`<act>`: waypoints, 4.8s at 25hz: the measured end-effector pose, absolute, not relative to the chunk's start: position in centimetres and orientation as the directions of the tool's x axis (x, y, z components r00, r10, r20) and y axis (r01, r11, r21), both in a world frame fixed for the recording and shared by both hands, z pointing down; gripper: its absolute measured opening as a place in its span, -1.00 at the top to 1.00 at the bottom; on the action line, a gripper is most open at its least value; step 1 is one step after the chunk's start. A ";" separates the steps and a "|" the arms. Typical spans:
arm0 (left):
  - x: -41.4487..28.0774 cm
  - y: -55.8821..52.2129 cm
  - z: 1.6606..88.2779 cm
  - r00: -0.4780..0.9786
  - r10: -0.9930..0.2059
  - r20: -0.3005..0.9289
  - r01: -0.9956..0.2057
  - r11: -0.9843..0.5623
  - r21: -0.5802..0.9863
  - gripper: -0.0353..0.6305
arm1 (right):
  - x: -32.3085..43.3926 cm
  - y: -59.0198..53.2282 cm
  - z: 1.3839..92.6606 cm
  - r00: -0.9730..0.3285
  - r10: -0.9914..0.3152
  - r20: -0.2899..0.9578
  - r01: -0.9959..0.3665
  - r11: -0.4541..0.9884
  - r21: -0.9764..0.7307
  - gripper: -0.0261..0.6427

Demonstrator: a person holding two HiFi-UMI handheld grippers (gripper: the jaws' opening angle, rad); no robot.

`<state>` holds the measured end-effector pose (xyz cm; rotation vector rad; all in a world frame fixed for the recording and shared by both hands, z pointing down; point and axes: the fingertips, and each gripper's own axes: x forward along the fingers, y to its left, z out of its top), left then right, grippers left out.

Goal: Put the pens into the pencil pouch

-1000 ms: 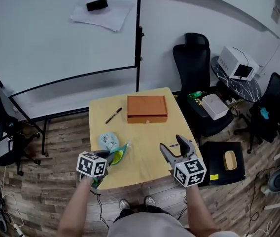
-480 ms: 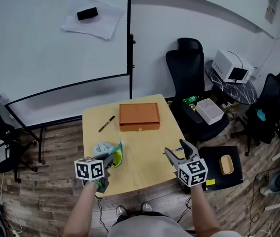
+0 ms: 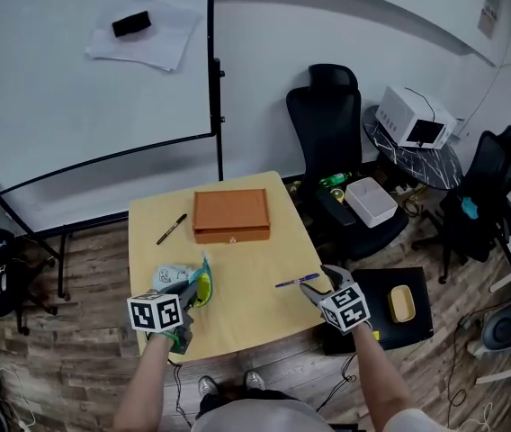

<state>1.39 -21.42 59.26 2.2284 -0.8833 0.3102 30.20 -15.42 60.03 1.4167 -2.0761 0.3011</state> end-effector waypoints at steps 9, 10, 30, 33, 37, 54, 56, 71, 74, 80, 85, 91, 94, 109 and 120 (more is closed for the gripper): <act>3.4 -21.3 59.9 0.710 -0.511 0.485 -0.704 -0.484 0.520 0.77 | 33.8 -16.5 68.1 -0.326 -0.512 0.795 -0.782 0.619 0.077 0.17; 3.5 -21.3 60.0 0.708 -0.511 0.488 -0.706 -0.482 0.519 0.77 | 34.0 -16.7 68.3 -0.334 -0.492 0.804 -0.767 0.638 0.072 0.20; 3.5 -21.3 60.3 0.688 -0.533 0.493 -0.723 -0.449 0.524 0.77 | 33.2 -15.6 69.9 -0.396 -0.358 0.846 -0.669 0.743 0.002 0.70; 3.5 -21.5 60.3 0.694 -0.534 0.483 -0.716 -0.446 0.536 0.77 | 32.0 -15.4 68.1 -0.415 -0.407 0.814 -0.677 0.736 0.023 0.72; 3.4 -21.5 60.7 0.709 -0.519 0.478 -0.702 -0.454 0.548 0.77 | 28.9 -15.5 64.5 -0.446 -0.470 0.762 -0.665 0.743 0.070 0.73; 4.8 -22.2 61.1 0.775 -0.466 0.427 -0.624 -0.455 0.635 0.77 | 9.6 -20.4 62.5 -0.551 -0.438 0.711 -0.559 0.826 0.075 0.75; 4.9 -22.2 61.2 0.785 -0.454 0.422 -0.612 -0.457 0.646 0.77 | 7.8 -21.1 63.0 -0.564 -0.426 0.708 -0.558 0.828 0.054 0.75; 0.3 -23.9 61.4 0.768 -0.479 0.425 -0.623 -0.409 0.667 0.77 | 0.6 -23.7 65.4 -0.619 -0.368 0.694 -0.537 0.843 -0.032 0.74; -0.3 -24.0 61.5 0.769 -0.484 0.417 -0.619 -0.402 0.674 0.77 | -0.1 -23.7 65.3 -0.632 -0.364 0.684 -0.533 0.845 -0.042 0.71; -1.4 -24.7 61.5 0.759 -0.498 0.420 -0.628 -0.390 0.673 0.77 | 0.4 -23.9 62.8 -0.671 -0.371 0.642 -0.526 0.848 -0.060 0.36; -2.2 -25.3 62.0 0.765 -0.496 0.410 -0.617 -0.384 0.687 0.77 | 2.7 -25.9 60.0 -0.651 -0.458 0.605 -0.596 0.803 -0.033 0.36; -3.7 -25.5 62.3 0.780 -0.485 0.396 -0.597 -0.382 0.706 0.77 | 2.0 -28.4 58.6 -0.615 -0.501 0.609 -0.622 0.783 0.016 0.38; -4.5 -25.5 62.3 0.786 -0.475 0.396 -0.591 -0.388 0.707 0.77 | 0.5 -30.1 58.5 -0.600 -0.499 0.625 -0.609 0.792 0.048 0.38; -5.1 -26.7 63.3 0.790 -0.453 0.414 -0.590 -0.376 0.715 0.77 | -6.0 -38.7 64.5 -0.529 -0.219 0.820 -0.223 0.968 0.115 0.39; -4.6 -26.8 64.3 0.772 -0.435 0.464 -0.620 -0.352 0.701 0.77 | -8.0 -39.7 71.2 -0.299 0.054 0.953 0.236 0.972 0.019 0.50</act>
